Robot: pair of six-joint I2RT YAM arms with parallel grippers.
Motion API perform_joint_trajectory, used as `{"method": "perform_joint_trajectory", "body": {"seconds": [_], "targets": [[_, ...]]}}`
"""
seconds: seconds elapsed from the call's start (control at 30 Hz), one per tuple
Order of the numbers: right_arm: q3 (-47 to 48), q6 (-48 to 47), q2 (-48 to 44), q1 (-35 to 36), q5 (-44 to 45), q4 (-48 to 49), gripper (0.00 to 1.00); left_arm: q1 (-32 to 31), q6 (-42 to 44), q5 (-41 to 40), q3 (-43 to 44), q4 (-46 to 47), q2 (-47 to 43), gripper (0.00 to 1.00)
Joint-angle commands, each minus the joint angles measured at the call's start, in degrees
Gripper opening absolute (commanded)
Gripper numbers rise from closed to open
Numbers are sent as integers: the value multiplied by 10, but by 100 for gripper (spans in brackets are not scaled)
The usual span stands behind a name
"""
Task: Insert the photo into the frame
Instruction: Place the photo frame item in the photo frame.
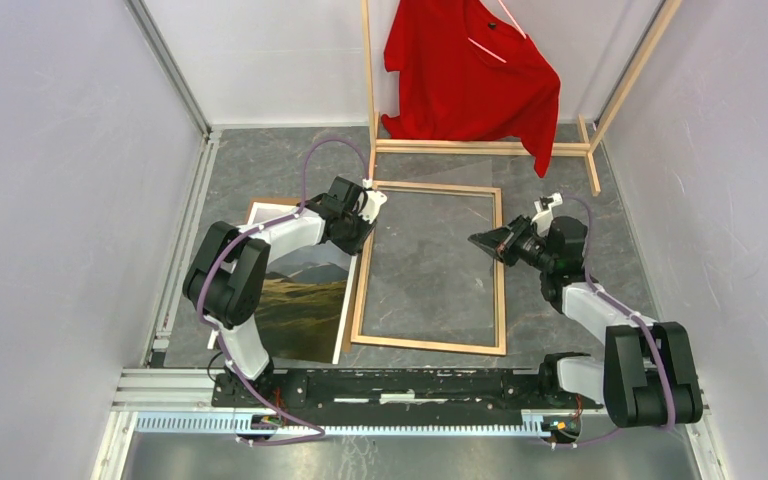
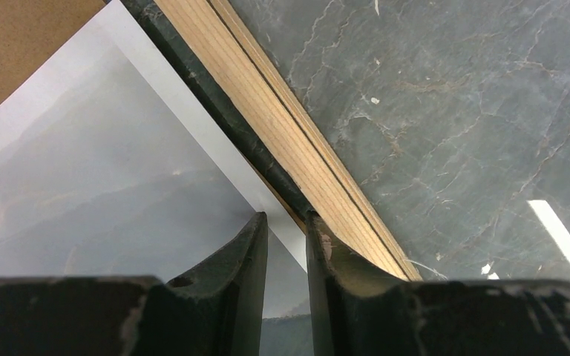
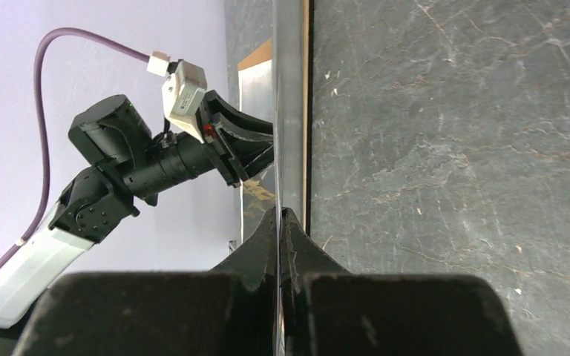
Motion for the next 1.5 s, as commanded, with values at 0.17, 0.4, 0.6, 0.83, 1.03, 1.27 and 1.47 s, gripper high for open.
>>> {"method": "perform_joint_trajectory", "body": {"seconds": [0.17, 0.4, 0.6, 0.83, 1.03, 1.27, 1.47], "targets": [[-21, -2, -17, -7, 24, -9, 0, -5, 23, 23, -12, -8, -11, 32], [-42, 12, -19, -8, 34, 1, 0, -5, 23, 24, -12, -8, -11, 32], [-66, 28, -11, -8, 34, 21, 0, -5, 23, 24, -12, -8, -10, 31], [-85, 33, -7, -10, 36, 26, 0, -5, 23, 24, -13, -8, -11, 31], [-101, 33, 0, -17, 36, 32, 0, -6, 23, 24, -13, -8, -10, 31], [-90, 43, -7, -17, 11, 110, 0, -5, 23, 25, -12, -9, -7, 31], [-80, 39, -12, -17, 13, 99, 0, -5, 21, 25, -9, -11, -8, 30]]}}
